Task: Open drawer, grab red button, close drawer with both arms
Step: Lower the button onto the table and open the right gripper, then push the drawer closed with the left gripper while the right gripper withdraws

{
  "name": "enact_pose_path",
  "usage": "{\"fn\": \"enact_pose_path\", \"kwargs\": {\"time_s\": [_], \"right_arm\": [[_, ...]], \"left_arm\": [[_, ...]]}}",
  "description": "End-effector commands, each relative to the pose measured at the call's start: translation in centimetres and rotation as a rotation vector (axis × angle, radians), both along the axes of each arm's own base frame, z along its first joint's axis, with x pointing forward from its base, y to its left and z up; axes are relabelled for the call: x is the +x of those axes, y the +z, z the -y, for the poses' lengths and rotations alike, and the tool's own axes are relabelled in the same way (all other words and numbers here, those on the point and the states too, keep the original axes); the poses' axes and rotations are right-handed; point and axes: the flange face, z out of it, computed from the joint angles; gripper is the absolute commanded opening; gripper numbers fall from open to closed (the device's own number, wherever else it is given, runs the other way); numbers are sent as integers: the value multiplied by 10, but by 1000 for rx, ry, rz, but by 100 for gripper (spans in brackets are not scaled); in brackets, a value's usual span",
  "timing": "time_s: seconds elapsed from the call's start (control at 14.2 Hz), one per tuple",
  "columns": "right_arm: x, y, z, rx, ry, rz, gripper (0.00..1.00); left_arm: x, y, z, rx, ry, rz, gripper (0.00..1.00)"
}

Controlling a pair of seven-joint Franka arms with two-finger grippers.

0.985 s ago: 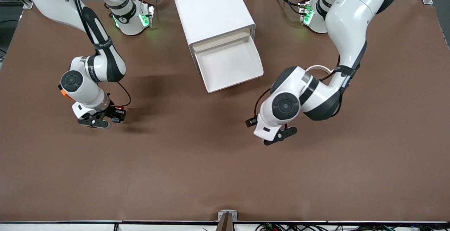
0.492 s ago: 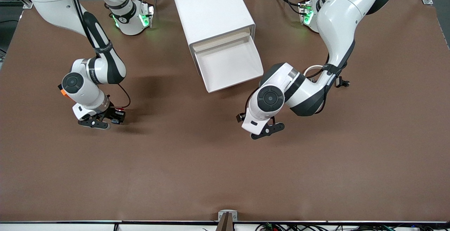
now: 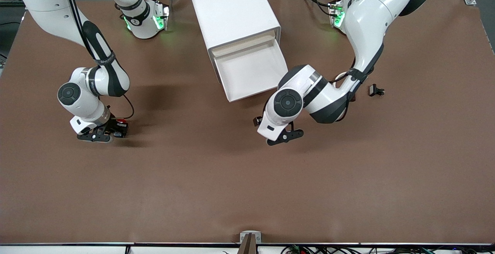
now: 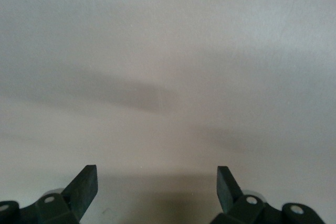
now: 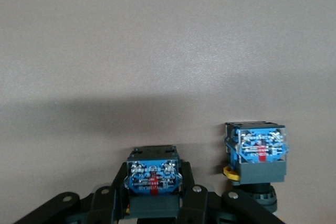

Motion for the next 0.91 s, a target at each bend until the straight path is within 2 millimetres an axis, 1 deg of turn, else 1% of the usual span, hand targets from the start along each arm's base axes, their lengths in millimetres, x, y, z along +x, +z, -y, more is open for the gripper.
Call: {"fn": "enact_pose_path", "kwargs": {"time_s": [0.0,0.07,0.14,0.42,0.56,0.63,0.84], "right_arm": [[2,-3,-2,3,15,2,0],[2,-3,-2,5,15,2,0],[2,-3,-3,5,16,2,0],[3,-3,-7,6,24,4,0],[3,-3,-10,10,29,4,0],[3,-3,-11,11,30,4,0],[7,0,-10,10,28,13,0]], "left_arm": [[-19,2,3,2,-35,-5,100],[-24,0,7,2,-40,-10,100],[-25,1,7,-5,-37,-14,100],[-37,9,19,-34,-49,-30,100],[-42,7,22,-34,-55,-41,100],[-48,5,26,-38,-58,-56,100],[-58,3,32,-33,-45,-72,100]]}}
